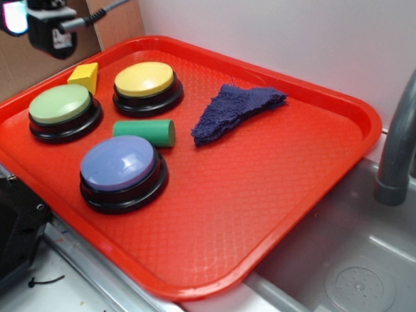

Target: Push the purple button.

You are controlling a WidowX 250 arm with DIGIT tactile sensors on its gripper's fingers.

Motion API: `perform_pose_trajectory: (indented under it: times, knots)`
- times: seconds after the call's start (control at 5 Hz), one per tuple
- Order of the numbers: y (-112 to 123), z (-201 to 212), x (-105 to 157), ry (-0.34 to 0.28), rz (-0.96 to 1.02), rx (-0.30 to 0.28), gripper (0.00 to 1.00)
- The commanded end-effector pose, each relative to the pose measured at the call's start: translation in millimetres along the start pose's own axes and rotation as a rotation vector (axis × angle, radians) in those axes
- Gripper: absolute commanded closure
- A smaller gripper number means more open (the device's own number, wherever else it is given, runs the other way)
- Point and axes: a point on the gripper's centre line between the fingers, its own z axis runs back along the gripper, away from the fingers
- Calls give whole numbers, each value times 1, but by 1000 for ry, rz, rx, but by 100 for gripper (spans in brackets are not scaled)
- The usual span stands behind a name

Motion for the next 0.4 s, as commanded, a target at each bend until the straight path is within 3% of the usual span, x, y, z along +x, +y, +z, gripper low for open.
perform_pose_trajectory:
  times: [0.0, 0.2]
  knots:
    - [4, 18, -8, -81, 67, -33, 0]
    - [7, 19, -11, -81, 96, -11, 0]
